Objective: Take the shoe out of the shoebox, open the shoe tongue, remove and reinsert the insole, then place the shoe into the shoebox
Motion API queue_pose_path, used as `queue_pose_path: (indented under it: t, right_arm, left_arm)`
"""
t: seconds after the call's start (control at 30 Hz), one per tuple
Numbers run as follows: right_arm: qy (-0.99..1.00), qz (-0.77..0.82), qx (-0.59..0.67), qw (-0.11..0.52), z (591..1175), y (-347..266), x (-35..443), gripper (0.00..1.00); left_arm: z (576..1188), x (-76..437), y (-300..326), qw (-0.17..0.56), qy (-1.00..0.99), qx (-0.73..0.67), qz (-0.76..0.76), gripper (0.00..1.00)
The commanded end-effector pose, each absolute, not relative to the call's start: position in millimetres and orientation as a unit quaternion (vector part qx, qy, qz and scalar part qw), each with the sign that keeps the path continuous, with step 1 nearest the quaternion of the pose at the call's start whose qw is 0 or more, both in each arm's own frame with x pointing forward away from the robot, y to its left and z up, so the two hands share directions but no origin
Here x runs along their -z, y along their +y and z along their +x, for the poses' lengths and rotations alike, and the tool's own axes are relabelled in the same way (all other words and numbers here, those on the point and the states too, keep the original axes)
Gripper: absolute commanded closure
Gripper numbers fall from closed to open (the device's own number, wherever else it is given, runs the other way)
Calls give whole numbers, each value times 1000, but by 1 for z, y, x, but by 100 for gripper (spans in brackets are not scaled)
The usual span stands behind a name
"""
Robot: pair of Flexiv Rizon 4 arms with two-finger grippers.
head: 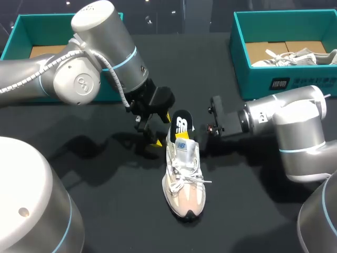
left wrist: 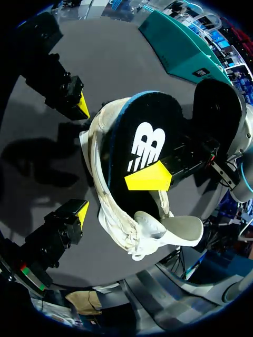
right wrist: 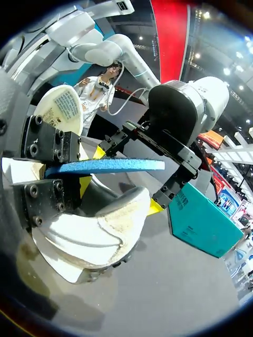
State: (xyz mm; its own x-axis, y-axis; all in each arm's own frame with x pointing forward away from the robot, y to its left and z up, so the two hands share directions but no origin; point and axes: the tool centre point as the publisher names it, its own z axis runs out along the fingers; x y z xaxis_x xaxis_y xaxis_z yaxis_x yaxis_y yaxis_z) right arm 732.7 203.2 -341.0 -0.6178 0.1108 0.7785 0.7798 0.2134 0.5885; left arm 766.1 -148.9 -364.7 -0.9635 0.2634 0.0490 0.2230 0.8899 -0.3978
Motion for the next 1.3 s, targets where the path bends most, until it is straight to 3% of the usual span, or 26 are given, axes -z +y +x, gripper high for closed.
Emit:
queue_pose_path:
  t: [0.03,0.5,0.63,1.03,1.3]
  right_arm:
    - [-728,-305,540,292,736,204,329,73]
    - [-737,-286,547,275,758,198,315,80]
    - [-734,-285,546,287,766,201,319,100]
    - [-690,-344,535,345,740,198,357,100]
    - [-691,-357,524,347,725,201,358,100]
  left_arm:
    - [765,364,-148,50,-971,-198,-126,0]
    - [765,364,-148,50,-971,-198,-126,0]
    - [765,364,-148,50,-971,-198,-126,0]
    - [765,364,-148,50,-971,-198,-126,0]
    - [765,364,-148,50,-971,-198,-126,0]
